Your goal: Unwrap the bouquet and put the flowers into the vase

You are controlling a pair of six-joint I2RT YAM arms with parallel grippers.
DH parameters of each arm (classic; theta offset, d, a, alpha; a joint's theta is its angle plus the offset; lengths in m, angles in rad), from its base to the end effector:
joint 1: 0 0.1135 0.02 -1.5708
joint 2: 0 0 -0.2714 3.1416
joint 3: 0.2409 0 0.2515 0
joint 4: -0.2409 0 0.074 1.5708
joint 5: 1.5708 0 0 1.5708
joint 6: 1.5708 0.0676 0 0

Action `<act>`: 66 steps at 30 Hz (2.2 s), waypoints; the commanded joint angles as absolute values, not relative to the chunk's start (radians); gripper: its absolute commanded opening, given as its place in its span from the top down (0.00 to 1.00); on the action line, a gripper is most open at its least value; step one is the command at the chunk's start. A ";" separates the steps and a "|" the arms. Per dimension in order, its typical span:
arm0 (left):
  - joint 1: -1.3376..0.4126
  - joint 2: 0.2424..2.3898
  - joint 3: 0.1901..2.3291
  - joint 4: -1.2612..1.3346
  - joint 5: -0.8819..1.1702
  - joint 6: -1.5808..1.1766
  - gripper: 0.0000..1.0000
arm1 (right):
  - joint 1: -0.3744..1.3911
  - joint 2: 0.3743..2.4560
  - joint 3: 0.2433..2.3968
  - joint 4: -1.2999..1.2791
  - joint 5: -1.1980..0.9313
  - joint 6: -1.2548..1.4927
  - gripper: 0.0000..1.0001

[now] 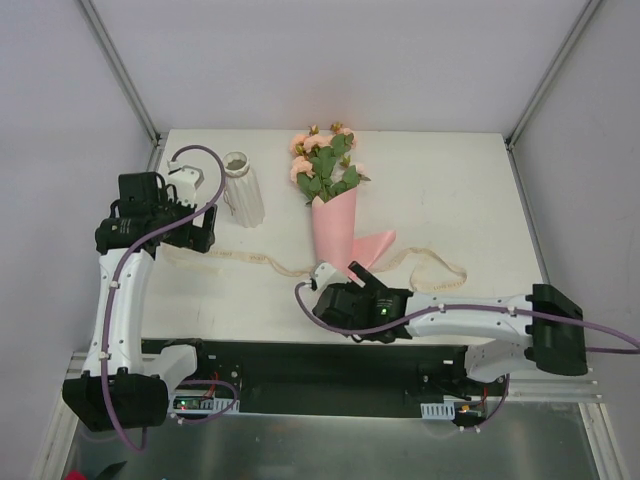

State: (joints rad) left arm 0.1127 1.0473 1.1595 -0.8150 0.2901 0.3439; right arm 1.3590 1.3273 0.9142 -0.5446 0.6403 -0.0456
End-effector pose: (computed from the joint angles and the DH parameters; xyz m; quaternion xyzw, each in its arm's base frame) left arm 0.2269 0.0062 0.3458 0.1639 0.8848 -0.0336 0.4350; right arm 0.0975 0.2615 0.2289 -0.5121 0.7521 -0.0628 0.4100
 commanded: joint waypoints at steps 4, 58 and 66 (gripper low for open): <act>0.118 1.032 1.132 -0.827 0.299 0.339 0.01 | 1.402 1.506 0.979 -0.416 0.611 -0.158 0.03; 0.121 1.017 1.098 -0.828 0.284 0.397 0.01 | 1.471 1.327 0.842 -0.054 1.236 -0.183 0.07; 0.118 1.040 1.103 -0.828 0.301 0.394 0.01 | 1.516 1.261 0.848 -0.524 1.330 0.277 0.02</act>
